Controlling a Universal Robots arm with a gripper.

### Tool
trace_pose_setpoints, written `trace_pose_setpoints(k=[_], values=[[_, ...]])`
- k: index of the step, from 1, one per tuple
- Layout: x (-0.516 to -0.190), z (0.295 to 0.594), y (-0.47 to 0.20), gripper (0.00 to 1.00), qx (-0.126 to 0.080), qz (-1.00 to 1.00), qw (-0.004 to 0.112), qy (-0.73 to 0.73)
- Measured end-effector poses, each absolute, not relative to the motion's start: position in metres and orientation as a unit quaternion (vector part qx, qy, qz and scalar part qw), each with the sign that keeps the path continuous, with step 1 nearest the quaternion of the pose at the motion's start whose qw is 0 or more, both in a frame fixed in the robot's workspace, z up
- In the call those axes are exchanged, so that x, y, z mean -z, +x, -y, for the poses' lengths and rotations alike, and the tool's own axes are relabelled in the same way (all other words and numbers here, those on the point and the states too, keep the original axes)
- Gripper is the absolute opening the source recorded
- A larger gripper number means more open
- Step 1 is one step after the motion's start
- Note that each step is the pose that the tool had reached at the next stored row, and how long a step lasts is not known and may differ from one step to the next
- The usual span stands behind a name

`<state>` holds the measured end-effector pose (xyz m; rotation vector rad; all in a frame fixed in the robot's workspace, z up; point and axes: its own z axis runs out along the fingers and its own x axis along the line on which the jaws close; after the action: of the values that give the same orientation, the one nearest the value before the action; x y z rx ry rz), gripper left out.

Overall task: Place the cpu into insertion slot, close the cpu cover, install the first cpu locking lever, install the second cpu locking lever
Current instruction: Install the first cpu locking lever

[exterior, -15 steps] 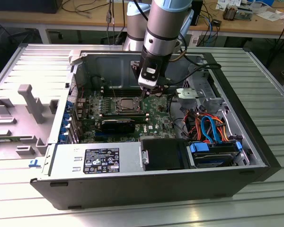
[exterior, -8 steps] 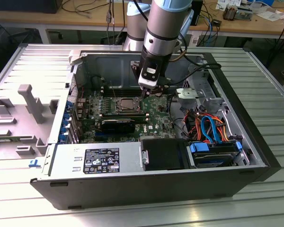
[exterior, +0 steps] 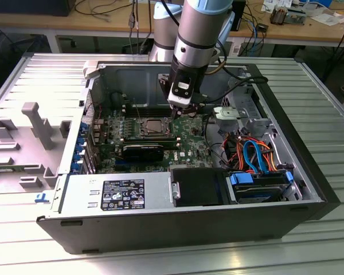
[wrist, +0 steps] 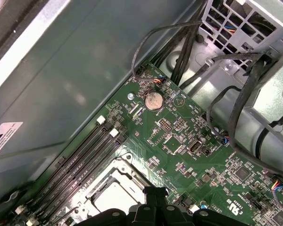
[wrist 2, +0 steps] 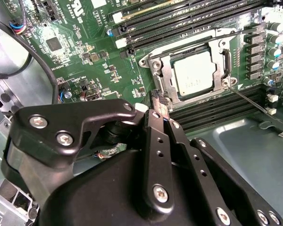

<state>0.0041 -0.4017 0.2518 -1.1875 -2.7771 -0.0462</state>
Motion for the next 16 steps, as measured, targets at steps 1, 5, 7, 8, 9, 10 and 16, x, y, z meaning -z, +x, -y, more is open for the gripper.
trace_pose_setpoints(k=[1, 5, 7, 8, 9, 10, 16], values=[[-0.2518, 0.4017, 0.0041, 0.11, 0.015, 0.918, 0.060, -0.392], [-0.2518, 0.4017, 0.0041, 0.11, 0.015, 0.919, 0.061, -0.389], [-0.2518, 0.4017, 0.0041, 0.11, 0.015, 0.920, 0.061, -0.387], [-0.2518, 0.4017, 0.0041, 0.11, 0.015, 0.920, 0.061, -0.387], [-0.2518, 0.4017, 0.0041, 0.11, 0.015, 0.920, 0.061, -0.386], [-0.2518, 0.4017, 0.0041, 0.11, 0.015, 0.921, 0.061, -0.385], [-0.2518, 0.4017, 0.0041, 0.11, 0.014, 0.923, 0.061, -0.380]])
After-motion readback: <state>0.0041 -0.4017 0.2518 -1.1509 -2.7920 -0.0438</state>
